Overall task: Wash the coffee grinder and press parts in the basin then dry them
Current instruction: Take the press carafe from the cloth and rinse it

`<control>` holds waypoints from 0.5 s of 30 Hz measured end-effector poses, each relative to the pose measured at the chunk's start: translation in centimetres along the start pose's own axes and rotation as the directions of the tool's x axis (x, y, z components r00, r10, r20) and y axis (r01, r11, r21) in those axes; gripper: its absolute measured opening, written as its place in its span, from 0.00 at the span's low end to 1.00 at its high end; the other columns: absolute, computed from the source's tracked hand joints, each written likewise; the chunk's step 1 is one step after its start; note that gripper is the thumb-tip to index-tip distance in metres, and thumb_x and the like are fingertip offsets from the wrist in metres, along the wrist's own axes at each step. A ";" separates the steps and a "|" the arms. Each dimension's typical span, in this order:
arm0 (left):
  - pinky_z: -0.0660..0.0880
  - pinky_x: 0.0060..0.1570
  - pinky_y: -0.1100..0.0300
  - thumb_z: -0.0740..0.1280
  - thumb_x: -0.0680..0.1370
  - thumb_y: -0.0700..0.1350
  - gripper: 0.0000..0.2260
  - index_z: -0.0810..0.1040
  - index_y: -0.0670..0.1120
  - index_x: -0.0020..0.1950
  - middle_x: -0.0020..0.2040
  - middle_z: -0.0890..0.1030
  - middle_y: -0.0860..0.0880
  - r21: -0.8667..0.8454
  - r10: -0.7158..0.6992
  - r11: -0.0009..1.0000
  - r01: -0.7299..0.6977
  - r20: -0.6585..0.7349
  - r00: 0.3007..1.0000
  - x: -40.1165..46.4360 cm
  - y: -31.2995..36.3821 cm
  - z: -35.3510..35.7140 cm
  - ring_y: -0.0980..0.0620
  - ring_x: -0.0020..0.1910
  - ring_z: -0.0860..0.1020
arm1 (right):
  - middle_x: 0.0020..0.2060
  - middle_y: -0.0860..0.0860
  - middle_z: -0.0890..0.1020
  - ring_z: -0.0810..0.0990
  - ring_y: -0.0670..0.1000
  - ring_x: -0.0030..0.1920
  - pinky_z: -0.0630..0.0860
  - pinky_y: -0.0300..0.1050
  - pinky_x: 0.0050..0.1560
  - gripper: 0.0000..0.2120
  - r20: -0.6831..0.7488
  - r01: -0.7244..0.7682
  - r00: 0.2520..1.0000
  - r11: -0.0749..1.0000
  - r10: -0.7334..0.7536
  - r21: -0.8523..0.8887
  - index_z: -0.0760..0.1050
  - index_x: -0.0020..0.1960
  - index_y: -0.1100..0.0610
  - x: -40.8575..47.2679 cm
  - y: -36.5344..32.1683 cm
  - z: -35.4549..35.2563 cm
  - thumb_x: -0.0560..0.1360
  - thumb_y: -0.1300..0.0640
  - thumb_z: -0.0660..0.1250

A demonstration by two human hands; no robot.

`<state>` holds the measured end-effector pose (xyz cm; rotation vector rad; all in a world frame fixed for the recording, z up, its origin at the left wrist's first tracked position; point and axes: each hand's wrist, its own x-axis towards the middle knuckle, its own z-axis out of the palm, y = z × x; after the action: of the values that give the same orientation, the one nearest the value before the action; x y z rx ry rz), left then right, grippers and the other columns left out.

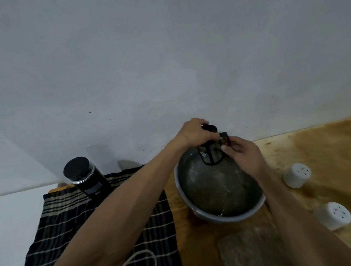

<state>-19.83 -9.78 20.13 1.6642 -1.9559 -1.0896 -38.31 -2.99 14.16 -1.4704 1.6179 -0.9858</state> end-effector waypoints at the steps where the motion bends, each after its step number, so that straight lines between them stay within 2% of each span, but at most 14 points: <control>1: 0.71 0.56 0.63 0.77 0.73 0.55 0.34 0.74 0.45 0.75 0.71 0.77 0.47 0.036 0.025 0.999 -0.025 0.009 1.000 0.1 0.6 -0.3 0.48 0.66 0.77 | 0.51 0.46 0.86 0.84 0.38 0.50 0.80 0.34 0.54 0.16 -0.021 0.018 1.000 1.000 -0.018 -0.018 0.80 0.66 0.52 0.0 -0.6 -0.4 0.79 0.56 0.71; 2: 0.71 0.56 0.63 0.77 0.73 0.55 0.33 0.74 0.45 0.75 0.71 0.77 0.47 0.069 0.047 0.996 -0.047 0.015 0.999 0.2 1.2 -0.7 0.48 0.66 0.77 | 0.53 0.47 0.86 0.84 0.42 0.52 0.79 0.33 0.53 0.16 -0.038 0.025 0.999 0.999 -0.026 -0.026 0.79 0.67 0.51 0.0 -1.2 -0.7 0.79 0.55 0.71; 5: 0.71 0.54 0.62 0.77 0.72 0.55 0.32 0.76 0.46 0.74 0.68 0.79 0.47 0.132 0.101 0.986 -0.103 0.023 0.995 0.2 3.0 -2.2 0.48 0.63 0.77 | 0.55 0.47 0.85 0.85 0.48 0.53 0.82 0.49 0.58 0.15 -0.073 0.040 0.997 0.999 -0.038 0.014 0.79 0.66 0.48 0.1 -2.4 -1.4 0.80 0.56 0.70; 7: 0.71 0.53 0.62 0.77 0.72 0.54 0.32 0.75 0.46 0.74 0.68 0.78 0.48 0.137 0.127 0.982 -0.128 0.015 0.992 0.1 3.7 -3.0 0.50 0.60 0.77 | 0.54 0.47 0.85 0.85 0.49 0.53 0.82 0.53 0.59 0.15 -0.098 0.045 0.994 0.999 -0.042 0.022 0.80 0.65 0.46 0.1 -2.6 -1.5 0.79 0.57 0.70; 9: 0.71 0.57 0.62 0.78 0.72 0.53 0.35 0.73 0.46 0.76 0.71 0.76 0.46 0.141 0.140 0.980 -0.139 -0.001 0.990 0.1 3.3 -2.8 0.48 0.64 0.76 | 0.52 0.46 0.86 0.86 0.49 0.53 0.82 0.53 0.59 0.14 -0.107 0.035 0.994 0.999 -0.031 0.031 0.81 0.63 0.47 0.0 -2.2 -1.1 0.79 0.57 0.71; 11: 0.71 0.63 0.58 0.78 0.71 0.55 0.41 0.66 0.46 0.80 0.76 0.69 0.43 0.186 0.095 0.977 -0.101 0.038 0.995 -0.1 2.1 -1.6 0.43 0.71 0.72 | 0.49 0.45 0.87 0.86 0.50 0.53 0.82 0.54 0.59 0.13 -0.082 -0.008 0.997 1.000 0.007 -0.006 0.82 0.61 0.50 -0.4 -1.3 -0.1 0.78 0.58 0.72; 13: 0.72 0.65 0.53 0.79 0.71 0.57 0.45 0.61 0.45 0.81 0.77 0.65 0.41 0.247 -0.011 0.969 -0.018 0.112 0.994 0.0 0.5 0.0 0.41 0.72 0.70 | 0.47 0.45 0.85 0.85 0.51 0.54 0.80 0.48 0.57 0.13 -0.036 -0.019 0.999 0.992 0.015 -0.127 0.83 0.61 0.53 -1.0 -0.6 0.7 0.78 0.59 0.72; 15: 0.74 0.62 0.53 0.79 0.70 0.58 0.46 0.61 0.45 0.81 0.76 0.66 0.41 0.238 -0.036 0.971 0.007 0.116 0.993 0.2 -0.4 0.9 0.41 0.71 0.71 | 0.48 0.47 0.84 0.83 0.51 0.54 0.75 0.41 0.54 0.14 -0.040 -0.021 0.999 0.982 0.013 -0.187 0.82 0.64 0.55 -1.3 -0.4 0.8 0.78 0.60 0.71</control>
<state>-20.19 -9.70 19.22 1.7803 -2.2253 -1.0180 -37.31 -1.72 14.15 -1.5671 1.7890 -0.8760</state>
